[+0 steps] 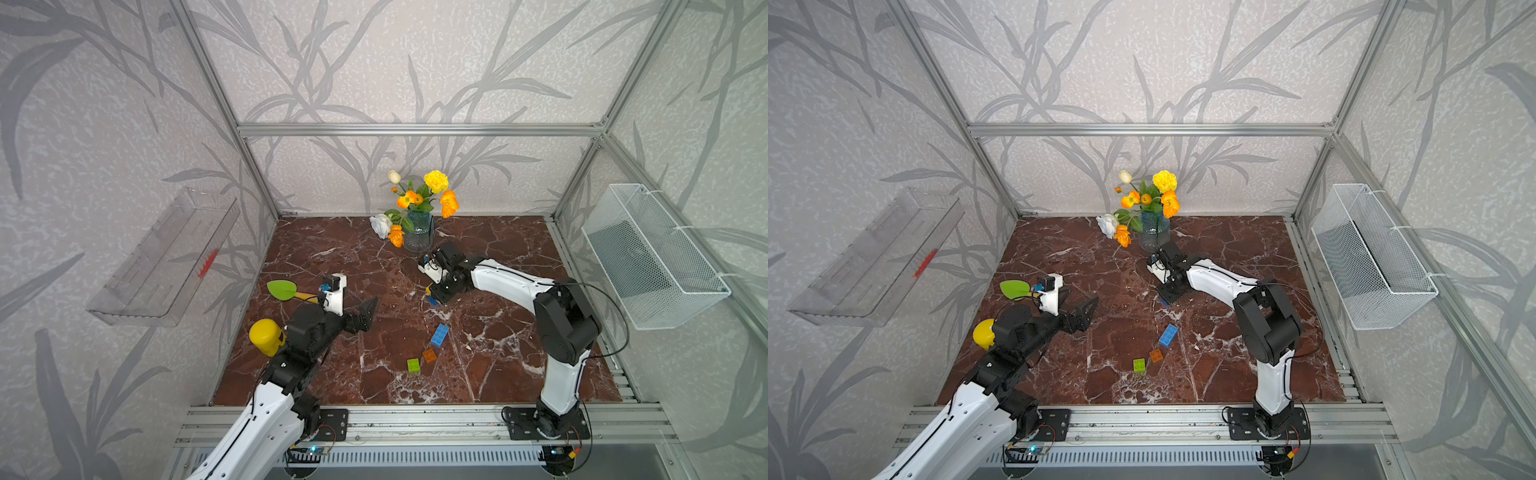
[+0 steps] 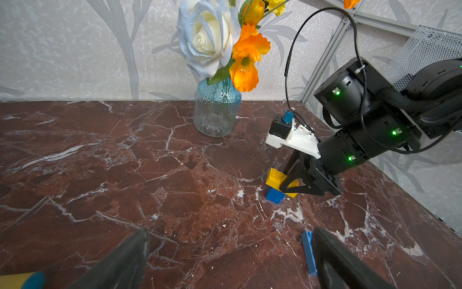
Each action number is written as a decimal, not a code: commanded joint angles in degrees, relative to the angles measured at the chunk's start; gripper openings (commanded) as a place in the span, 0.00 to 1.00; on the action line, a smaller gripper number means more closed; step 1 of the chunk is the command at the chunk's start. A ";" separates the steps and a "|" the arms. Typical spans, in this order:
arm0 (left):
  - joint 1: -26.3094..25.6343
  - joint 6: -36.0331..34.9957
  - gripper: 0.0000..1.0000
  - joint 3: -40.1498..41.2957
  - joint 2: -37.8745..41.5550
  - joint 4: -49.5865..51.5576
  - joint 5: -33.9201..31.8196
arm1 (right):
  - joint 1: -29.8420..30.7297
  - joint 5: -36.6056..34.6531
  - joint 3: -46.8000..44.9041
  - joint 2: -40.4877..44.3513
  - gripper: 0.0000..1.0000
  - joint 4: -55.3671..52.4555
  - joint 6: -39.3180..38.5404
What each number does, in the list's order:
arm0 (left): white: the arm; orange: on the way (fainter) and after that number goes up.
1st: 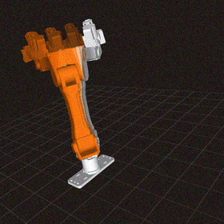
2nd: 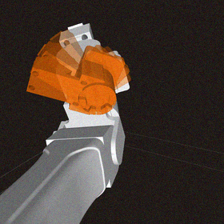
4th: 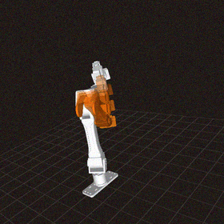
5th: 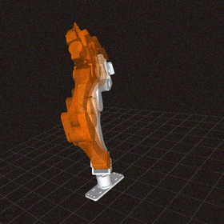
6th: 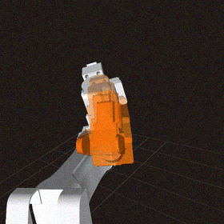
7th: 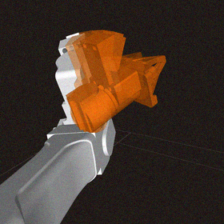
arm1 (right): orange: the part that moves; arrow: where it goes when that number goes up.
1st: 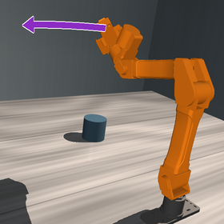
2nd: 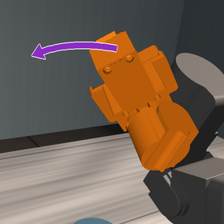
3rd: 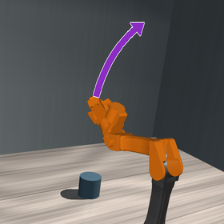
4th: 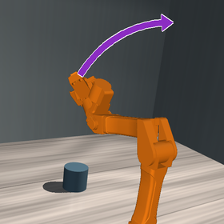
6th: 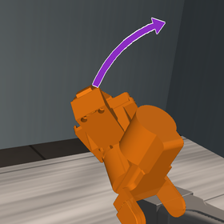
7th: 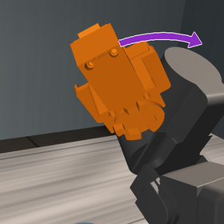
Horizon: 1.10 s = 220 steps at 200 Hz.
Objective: Assemble the letter f with lego
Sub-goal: Assemble the lego brick with the lego brick.
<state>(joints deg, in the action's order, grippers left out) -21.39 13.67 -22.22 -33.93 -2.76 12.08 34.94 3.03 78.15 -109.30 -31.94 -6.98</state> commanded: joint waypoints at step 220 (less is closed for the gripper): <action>-0.32 0.78 0.99 -0.03 0.19 -1.37 0.64 | 4.47 1.99 0.52 2.85 0.06 -4.23 -5.22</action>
<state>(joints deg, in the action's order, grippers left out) -21.39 13.80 -22.22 -33.95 -3.14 12.10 38.37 4.10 79.37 -109.10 -36.29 -10.13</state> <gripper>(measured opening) 0.994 0.346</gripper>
